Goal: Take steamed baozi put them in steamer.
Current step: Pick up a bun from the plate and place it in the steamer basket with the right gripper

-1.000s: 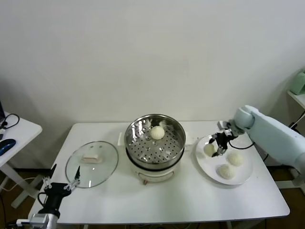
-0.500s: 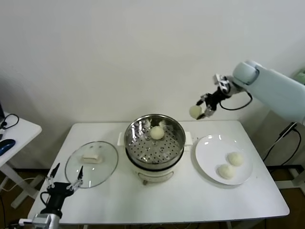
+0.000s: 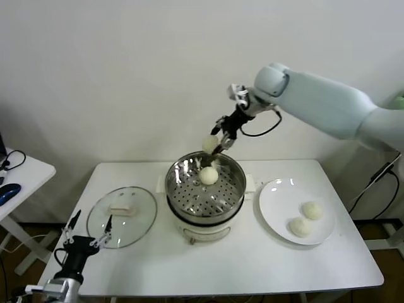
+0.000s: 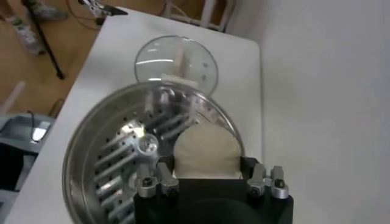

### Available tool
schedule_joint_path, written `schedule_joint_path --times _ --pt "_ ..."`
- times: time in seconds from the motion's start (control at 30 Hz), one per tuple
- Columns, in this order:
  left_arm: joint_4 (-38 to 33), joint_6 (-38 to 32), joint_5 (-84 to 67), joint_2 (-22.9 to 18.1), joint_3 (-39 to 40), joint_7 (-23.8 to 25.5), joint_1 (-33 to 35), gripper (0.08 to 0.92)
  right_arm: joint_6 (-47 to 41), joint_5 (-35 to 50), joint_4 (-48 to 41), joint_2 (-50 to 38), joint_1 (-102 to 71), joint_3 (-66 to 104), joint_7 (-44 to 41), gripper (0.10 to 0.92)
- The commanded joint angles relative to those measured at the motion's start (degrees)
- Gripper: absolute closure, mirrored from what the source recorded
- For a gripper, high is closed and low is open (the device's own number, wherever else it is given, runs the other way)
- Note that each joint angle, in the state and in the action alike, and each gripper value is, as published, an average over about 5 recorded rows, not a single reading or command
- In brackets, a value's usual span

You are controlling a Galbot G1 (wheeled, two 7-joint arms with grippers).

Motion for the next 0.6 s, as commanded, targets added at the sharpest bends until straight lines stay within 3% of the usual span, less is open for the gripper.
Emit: schedule_joint_path --times 0.03,0.6 --pt "-0.5 0.6 0.3 -0.2 0.2 0.0 -0.5 0.177 -1.3 2.8 -0.6 8.4 -3.3 -2.5 1.1 0.336" --pt "-0.8 0.9 0.5 -1.3 0.1 0.0 -0.6 0.177 0.1 -4.5 -4.5 9.6 -8.9 -2.9 0.4 0.321"
